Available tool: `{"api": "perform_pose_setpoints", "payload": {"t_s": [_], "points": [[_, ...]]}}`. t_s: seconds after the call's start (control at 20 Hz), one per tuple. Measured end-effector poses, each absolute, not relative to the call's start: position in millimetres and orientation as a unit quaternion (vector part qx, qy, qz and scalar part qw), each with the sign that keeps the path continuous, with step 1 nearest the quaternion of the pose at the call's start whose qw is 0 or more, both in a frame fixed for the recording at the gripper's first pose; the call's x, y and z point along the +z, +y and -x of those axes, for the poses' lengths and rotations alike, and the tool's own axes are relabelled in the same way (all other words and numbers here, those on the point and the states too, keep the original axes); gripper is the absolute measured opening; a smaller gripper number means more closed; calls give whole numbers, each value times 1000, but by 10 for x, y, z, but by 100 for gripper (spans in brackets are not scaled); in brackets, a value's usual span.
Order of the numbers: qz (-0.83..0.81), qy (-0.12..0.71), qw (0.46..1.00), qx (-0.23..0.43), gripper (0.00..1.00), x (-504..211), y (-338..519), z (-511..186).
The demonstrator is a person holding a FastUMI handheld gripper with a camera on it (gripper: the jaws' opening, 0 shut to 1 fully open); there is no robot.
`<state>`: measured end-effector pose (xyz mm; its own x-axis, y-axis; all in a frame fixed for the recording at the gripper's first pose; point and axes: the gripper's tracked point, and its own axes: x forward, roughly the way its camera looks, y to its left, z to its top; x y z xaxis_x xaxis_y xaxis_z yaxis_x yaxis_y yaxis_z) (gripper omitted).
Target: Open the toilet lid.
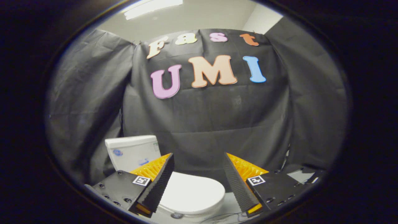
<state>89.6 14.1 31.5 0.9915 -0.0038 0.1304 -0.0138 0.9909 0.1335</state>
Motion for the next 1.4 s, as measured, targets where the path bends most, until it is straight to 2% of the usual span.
{"api": "perform_pose_setpoints", "payload": {"t_s": [0.2, 0.5, 1.4], "points": [[-131, -111, 982, -74, 92, 351, 83, -1069], [-182, -103, 960, -188, 92, -7, 78, -1094], [-415, -57, 845, -333, 90, -1494, 394, -576]]}}
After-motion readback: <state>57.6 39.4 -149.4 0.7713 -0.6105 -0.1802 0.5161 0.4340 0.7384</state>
